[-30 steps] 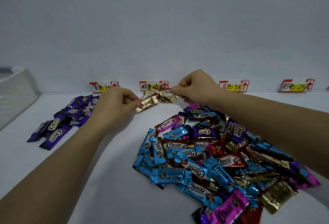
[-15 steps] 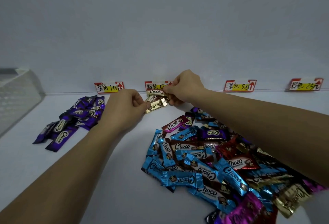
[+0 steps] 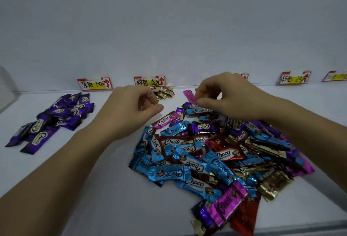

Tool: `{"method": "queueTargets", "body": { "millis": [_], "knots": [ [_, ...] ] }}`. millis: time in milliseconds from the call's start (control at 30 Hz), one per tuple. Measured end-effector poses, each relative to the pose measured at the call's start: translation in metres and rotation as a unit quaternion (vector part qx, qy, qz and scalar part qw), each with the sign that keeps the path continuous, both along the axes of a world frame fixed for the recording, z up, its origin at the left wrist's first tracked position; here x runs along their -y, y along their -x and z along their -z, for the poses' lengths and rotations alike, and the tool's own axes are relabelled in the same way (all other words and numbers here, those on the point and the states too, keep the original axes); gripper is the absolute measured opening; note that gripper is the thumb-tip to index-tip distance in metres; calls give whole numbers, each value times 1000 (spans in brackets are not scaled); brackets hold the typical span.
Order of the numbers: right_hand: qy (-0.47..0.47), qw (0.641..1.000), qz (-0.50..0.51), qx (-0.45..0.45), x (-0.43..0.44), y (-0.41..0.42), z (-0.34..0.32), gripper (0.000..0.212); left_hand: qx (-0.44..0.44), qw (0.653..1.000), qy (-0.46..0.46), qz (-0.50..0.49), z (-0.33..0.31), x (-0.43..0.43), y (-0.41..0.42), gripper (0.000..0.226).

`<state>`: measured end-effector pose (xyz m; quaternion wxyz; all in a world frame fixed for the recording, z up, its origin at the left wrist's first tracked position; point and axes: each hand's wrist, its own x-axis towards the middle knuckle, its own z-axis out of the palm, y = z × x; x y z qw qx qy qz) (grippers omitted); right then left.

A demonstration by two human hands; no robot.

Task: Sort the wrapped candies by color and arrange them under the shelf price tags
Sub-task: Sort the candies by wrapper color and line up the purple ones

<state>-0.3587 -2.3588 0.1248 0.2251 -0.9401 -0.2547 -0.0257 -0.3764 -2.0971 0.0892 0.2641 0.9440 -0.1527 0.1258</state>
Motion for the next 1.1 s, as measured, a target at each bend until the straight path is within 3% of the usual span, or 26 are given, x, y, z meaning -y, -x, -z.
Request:
{"method": "queueTargets", "body": {
  "millis": [267, 433, 600, 733, 867, 1000, 1100],
  "knots": [
    [-29, 997, -71, 4, 35, 27, 18, 14, -91, 971, -124, 184, -9, 8, 16, 10],
    [28, 991, -126, 30, 14, 44, 21, 20, -131, 961, -109, 220, -21, -6, 19, 11],
    [71, 993, -46, 86, 7, 45, 28, 30, -64, 980, -130, 135, -12, -5, 12, 23],
    [114, 992, 9, 48, 20, 27, 36, 51, -94, 974, -178, 105, 3, 6, 9, 57],
    [96, 993, 57, 28, 31, -3, 33, 36, -101, 972, -190, 99, 13, 27, 8, 57],
    [137, 990, -14, 14, 20, -32, 22, 29, -80, 983, -156, 59, 10, 42, -4, 51],
    [141, 988, -53, 10, 6, -41, 25, 26, -103, 974, -196, 48, -2, 56, -7, 55]
  ]
}}
